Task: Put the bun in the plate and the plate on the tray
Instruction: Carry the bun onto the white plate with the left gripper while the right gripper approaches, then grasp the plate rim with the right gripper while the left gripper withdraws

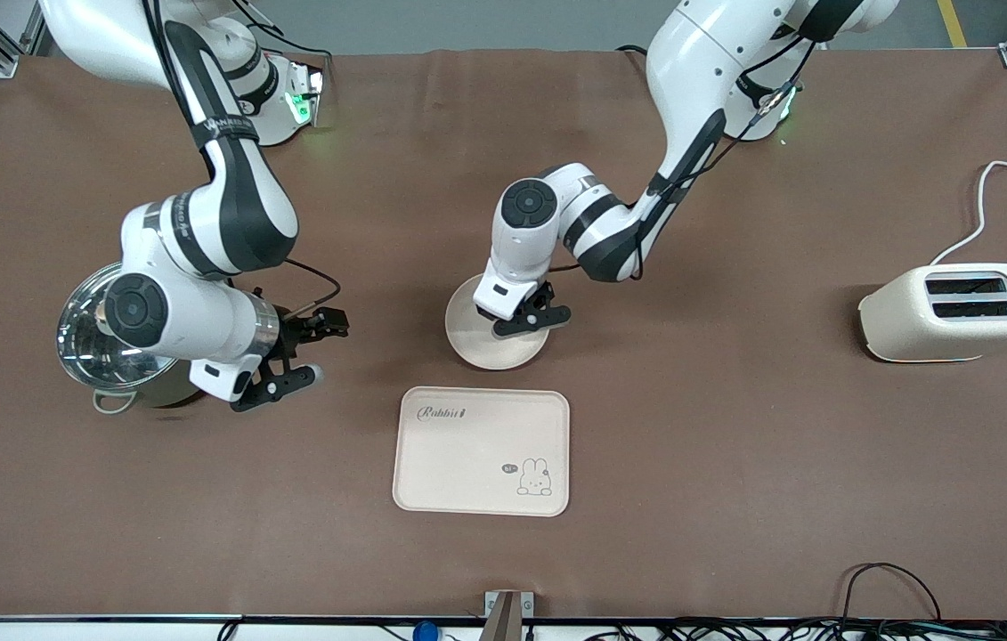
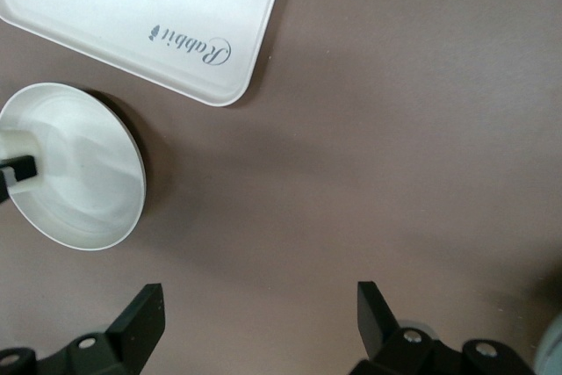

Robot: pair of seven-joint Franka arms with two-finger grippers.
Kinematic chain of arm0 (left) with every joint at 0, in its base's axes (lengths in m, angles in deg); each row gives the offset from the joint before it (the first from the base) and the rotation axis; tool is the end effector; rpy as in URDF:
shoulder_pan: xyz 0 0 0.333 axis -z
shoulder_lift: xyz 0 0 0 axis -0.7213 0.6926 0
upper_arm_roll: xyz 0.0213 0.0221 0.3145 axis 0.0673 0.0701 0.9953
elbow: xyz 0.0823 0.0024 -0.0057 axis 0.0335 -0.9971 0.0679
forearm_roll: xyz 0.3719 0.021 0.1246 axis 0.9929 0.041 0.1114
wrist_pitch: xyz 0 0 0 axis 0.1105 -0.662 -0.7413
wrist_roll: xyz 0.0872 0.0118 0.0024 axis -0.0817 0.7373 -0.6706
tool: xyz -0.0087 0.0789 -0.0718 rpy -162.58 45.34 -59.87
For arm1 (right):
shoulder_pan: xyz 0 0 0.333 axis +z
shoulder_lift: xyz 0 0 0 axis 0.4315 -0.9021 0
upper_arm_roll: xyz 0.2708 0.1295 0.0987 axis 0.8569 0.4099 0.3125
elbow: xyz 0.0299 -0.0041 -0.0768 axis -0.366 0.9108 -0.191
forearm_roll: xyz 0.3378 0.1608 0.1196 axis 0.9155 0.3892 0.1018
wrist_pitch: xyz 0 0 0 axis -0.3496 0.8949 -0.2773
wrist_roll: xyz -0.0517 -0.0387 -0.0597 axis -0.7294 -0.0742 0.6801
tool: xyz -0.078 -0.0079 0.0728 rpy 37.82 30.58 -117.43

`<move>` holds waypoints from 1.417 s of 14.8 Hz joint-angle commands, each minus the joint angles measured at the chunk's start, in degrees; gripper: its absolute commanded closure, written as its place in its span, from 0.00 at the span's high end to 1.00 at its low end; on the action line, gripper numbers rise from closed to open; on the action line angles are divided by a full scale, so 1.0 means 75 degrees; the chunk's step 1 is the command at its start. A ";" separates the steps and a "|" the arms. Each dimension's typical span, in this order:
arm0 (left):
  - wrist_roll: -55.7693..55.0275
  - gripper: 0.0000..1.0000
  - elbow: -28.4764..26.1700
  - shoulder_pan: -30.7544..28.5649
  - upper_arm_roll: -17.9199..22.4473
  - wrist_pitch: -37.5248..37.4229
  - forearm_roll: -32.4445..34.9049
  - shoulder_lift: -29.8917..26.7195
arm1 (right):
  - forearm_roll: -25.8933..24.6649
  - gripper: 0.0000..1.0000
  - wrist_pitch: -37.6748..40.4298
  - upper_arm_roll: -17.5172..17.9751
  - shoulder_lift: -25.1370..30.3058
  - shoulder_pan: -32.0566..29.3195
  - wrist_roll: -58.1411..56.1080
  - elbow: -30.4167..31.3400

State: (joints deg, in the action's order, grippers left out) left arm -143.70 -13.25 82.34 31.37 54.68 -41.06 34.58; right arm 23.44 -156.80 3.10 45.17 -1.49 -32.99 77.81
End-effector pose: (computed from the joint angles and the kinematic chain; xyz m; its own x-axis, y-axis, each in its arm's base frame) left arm 0.4758 -0.5157 0.2299 0.9673 0.2509 0.0361 0.2467 -0.9646 0.0934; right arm 0.6270 0.2131 0.3599 0.9287 0.3335 -0.1621 0.2892 -0.9251 -0.2461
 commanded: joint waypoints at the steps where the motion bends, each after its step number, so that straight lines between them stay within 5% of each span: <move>1: -0.0100 1.00 0.0215 0.0052 0.0081 -0.0047 0.0020 0.0119 | 0.0473 0.97 0.0071 -0.0027 -0.0118 0.0036 0.0037 0.0166; 7: 0.0810 1.00 0.0180 -0.0287 0.0127 -0.0490 0.0044 -0.0208 | 0.1480 0.89 -0.0150 -0.0027 -0.0726 0.0492 0.0037 0.0249; 16: 0.6340 1.00 0.0203 -0.3263 0.0069 -0.2365 -0.0061 -0.1919 | 0.2770 0.73 -0.1544 -0.0027 -0.1594 0.1429 0.0037 0.0319; 21: 0.6791 1.00 0.0215 -0.4188 0.0069 -0.3245 -0.0109 -0.2938 | 0.3088 0.64 -0.2294 -0.0027 -0.1993 0.1863 0.0037 0.0308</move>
State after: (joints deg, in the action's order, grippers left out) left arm -93.48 -10.32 53.23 32.45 32.83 -41.12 17.08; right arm 44.67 -171.98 3.33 30.91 11.00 -32.93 79.66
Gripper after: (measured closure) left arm 0.000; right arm 0.330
